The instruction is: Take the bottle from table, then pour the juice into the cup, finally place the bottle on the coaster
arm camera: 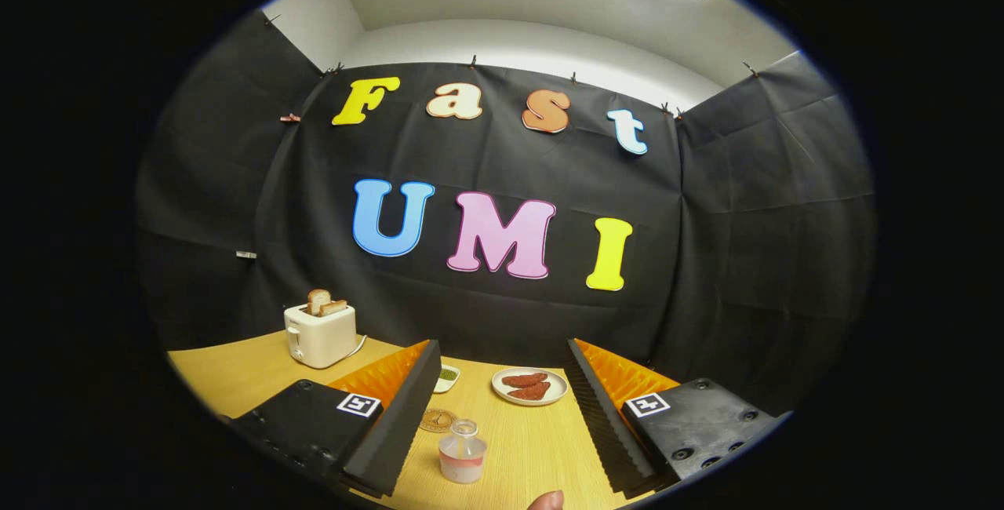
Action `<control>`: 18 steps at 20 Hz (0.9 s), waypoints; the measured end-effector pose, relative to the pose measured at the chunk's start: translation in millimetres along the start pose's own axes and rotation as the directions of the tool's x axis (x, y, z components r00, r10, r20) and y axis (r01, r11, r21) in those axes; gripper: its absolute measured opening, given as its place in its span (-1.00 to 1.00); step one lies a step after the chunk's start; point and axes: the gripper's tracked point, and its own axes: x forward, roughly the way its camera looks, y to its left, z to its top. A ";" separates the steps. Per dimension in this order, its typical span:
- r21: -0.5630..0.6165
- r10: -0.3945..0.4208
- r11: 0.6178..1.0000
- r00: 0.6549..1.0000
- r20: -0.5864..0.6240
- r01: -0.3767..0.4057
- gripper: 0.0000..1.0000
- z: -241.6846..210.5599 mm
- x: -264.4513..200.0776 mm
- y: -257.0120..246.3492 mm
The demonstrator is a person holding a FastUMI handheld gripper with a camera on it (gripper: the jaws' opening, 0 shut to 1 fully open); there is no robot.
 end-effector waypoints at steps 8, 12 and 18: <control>0.021 0.037 0.999 0.999 0.031 -0.038 0.94 -26.0 2.1 26.9; -0.006 0.031 0.999 0.999 0.012 -0.031 0.94 -67.0 7.7 33.7; 0.034 0.044 0.998 0.998 -0.041 -0.043 0.94 -130.6 11.7 45.7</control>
